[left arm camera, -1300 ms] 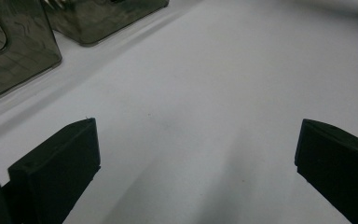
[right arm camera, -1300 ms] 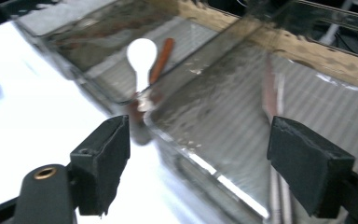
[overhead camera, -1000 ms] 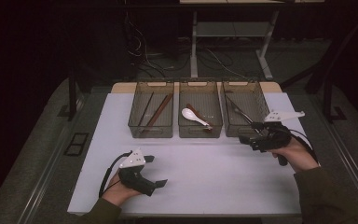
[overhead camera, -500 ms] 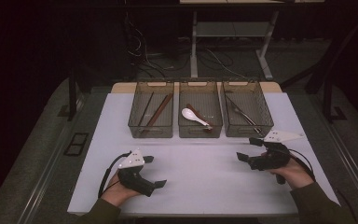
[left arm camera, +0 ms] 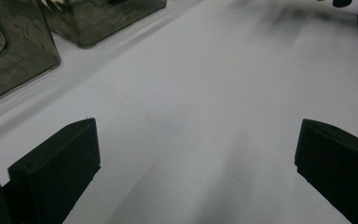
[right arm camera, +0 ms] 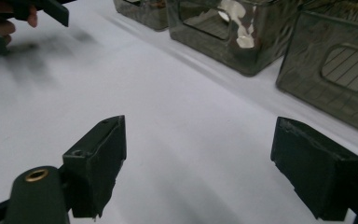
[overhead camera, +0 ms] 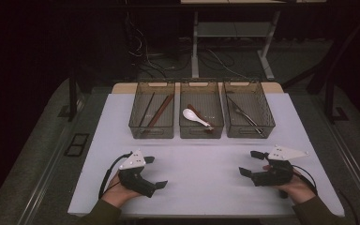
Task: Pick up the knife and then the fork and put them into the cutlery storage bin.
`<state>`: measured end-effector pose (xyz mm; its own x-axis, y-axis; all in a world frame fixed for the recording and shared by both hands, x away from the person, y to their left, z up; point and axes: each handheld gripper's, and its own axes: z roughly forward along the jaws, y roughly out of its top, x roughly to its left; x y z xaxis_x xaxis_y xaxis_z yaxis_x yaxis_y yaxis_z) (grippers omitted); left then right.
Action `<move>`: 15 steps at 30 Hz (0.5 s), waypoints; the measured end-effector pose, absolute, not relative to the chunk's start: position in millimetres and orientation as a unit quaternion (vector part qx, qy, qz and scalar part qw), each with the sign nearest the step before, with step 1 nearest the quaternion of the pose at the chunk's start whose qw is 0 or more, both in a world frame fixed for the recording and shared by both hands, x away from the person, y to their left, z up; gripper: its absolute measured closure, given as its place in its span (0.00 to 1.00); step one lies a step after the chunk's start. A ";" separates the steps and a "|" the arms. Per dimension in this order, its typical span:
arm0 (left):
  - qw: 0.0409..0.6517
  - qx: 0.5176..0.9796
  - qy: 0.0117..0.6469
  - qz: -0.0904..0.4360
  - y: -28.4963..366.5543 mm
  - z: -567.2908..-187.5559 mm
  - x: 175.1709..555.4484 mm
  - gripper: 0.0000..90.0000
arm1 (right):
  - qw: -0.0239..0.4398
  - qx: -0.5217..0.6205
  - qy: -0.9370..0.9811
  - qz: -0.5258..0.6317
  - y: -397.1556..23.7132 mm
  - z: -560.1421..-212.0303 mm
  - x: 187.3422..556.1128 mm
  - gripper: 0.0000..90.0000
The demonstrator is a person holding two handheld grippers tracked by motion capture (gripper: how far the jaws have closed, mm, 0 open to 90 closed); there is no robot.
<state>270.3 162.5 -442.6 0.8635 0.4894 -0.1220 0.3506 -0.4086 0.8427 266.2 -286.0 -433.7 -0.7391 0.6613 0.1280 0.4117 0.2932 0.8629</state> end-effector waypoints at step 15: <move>0.482 0.837 0.248 0.073 162.2 -442.5 269.3 0.00 | 0.138 0.326 0.805 0.477 -291.8 -444.4 256.2 0.20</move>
<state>269.3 162.2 -442.5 0.8668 0.4849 -0.1165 0.3442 -0.4126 0.8434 256.2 -291.8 -444.4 -0.7499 0.6556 0.0884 0.3928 0.3338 0.8569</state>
